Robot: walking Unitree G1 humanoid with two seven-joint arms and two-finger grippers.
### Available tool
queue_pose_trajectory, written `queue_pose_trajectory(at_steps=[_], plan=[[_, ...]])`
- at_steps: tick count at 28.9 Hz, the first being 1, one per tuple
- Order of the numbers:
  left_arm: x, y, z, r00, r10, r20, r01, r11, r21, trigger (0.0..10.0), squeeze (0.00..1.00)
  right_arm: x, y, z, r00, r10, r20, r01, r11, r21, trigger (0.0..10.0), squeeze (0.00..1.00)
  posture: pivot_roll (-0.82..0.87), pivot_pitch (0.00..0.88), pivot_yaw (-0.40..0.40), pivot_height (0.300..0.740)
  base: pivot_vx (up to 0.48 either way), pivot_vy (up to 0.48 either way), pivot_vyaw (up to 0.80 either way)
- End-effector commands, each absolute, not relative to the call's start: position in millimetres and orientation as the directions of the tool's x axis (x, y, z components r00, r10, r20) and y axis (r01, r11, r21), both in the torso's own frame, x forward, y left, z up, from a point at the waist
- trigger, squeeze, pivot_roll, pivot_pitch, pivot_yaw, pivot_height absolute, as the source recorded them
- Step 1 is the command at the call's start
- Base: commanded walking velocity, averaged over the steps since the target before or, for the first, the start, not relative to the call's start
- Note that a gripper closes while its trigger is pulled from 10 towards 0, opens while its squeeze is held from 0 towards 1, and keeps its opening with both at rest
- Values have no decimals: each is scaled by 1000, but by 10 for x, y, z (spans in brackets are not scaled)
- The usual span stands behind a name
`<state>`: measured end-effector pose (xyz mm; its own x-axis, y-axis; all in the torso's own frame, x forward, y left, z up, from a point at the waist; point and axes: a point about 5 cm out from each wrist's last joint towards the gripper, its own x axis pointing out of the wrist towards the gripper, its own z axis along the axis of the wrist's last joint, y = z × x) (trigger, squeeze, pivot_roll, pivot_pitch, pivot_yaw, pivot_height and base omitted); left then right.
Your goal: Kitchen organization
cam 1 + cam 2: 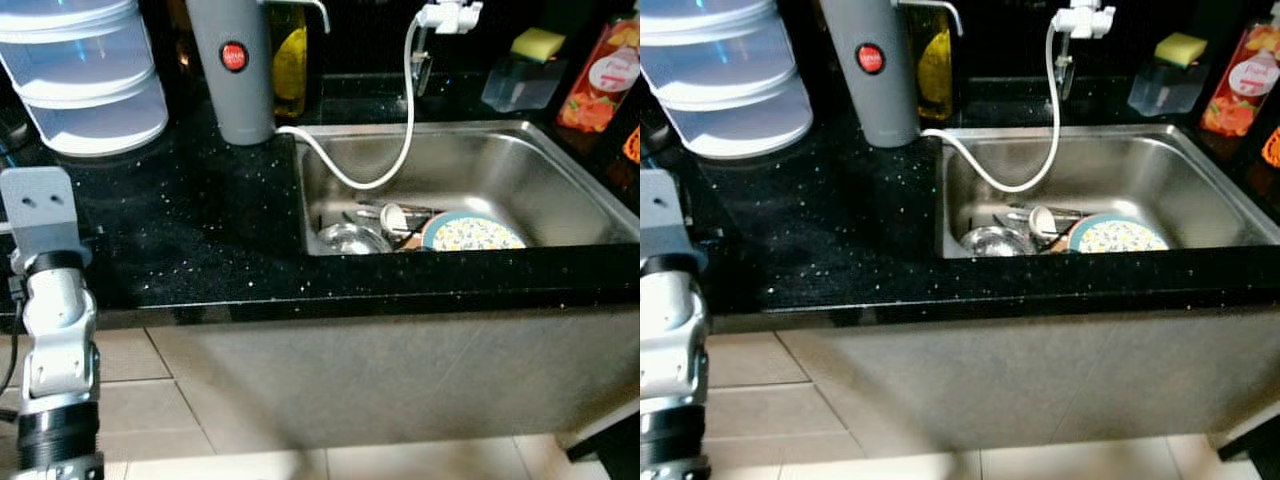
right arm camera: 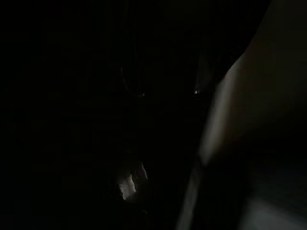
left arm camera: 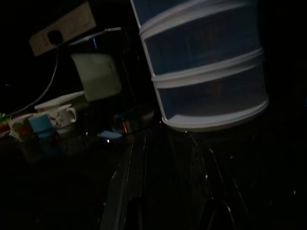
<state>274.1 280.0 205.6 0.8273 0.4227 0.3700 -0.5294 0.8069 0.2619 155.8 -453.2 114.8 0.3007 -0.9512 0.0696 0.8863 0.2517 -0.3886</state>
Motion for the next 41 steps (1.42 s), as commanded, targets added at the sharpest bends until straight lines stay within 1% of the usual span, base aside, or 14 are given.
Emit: queue_pose_trajectory(at_steps=[1, 5, 7, 8, 11, 14, 18, 20, 22, 24, 25, 30, 31, 41], plan=[[2701, 2837, 2098, 807, 446, 388, -561, 785, 263, 10000, 0, 1413, -4440, 760, 287, -956, -55, 832, 277, -481, 10000, 0, 194, 0, -15, 740, 0, 0, 0], [2687, 2853, 2117, 801, 449, 396, -568, 779, 267, 10000, 0, 1276, -4260, 361, 312, -929, -200, 731, 370, -574, 10000, 0, 202, 0, -26, 740, 0, 0, 0], [2675, 2862, 2133, 797, 451, 403, -574, 774, 269, 10000, 0, 1181, -4043, 24, 338, -869, -362, 646, 493, -583, 10000, 0, 203, 0, -28, 740, 0, 0, 0], [2669, 2871, 2139, 792, 456, 406, -579, 771, 265, 10000, 0, 1147, -3798, -236, 367, -781, -505, 578, 617, -534, 10000, 0, 208, 0, -35, 740, 0, 0, 0], [2656, 2856, 2153, 787, 455, 416, -584, 767, 265, 10000, 0, 1041, -3171, -725, 386, -499, -776, 388, 851, -354, 10000, 0, 213, 0, -50, 740, 0, 0, 0], [2646, 2793, 2170, 792, 428, 436, -573, 767, 287, 10000, 0, 964, -2652, -975, 349, -252, -903, 187, 962, -197, 10000, 0, 223, 0, -58, 740, 0, 0, 0], [2633, 2768, 2178, 791, 419, 445, -573, 764, 298, 10000, 0, 983, -2454, -1032, 337, -182, -924, 92, 983, -160, 10000, 0, 230, 0, -65, 740, 0, 0, 0], [2586, 2790, 2185, 781, 429, 453, -587, 751, 302, 10000, 0, 1110, -2265, -1048, 351, -131, -927, -83, 982, -170, 10000, 0, 252, 0, -81, 740, 0, 0, 0], [2586, 2790, 2185, 781, 429, 453, -587, 751, 302, 10000, 0, 1110, -2265, -1048, 351, -131, -927, -83, 982, -170, 10000, 0, 252, 0, -81, 740, 0, 0, 0], [2476, 2867, 2190, 768, 445, 460, -612, 721, 325, 10000, 0, 1325, -2111, -1011, 407, -76, -910, -312, 925, -216, 10000, 0, 269, 0, -86, 740, 0, 0, 0], [2412, 2903, 2184, 766, 450, 459, -619, 709, 338, 10000, 0, 1406, -2071, -990, 424, -57, -904, -342, 914, -217, 10000, 0, 276, 0, -88, 740, 0, 0, 0], [2217, 2944, 2119, 787, 435, 436, -604, 686, 406, 10000, 0, 1501, -2071, -957, 438, -52, -898, -321, 923, -210, 10000, 0, 293, 0, -92, 740, 0, 0, 0], [2039, 2948, 2021, 812, 428, 397, -580, 670, 464, 10000, 0, 1440, -2127, -971, 415, -65, -908, -366, 901, -232, 10000, 0, 312, 0, -89, 740, 0, 0, 0], [1623, 2927, 1684, 860, 447, 247, -504, 665, 551, 10000, 0, 1153, -2276, -1036, 341, -110, -934, -438, 860, -261, 10000, 0, 352, 0, -80, 740, 0, 0, 0]])
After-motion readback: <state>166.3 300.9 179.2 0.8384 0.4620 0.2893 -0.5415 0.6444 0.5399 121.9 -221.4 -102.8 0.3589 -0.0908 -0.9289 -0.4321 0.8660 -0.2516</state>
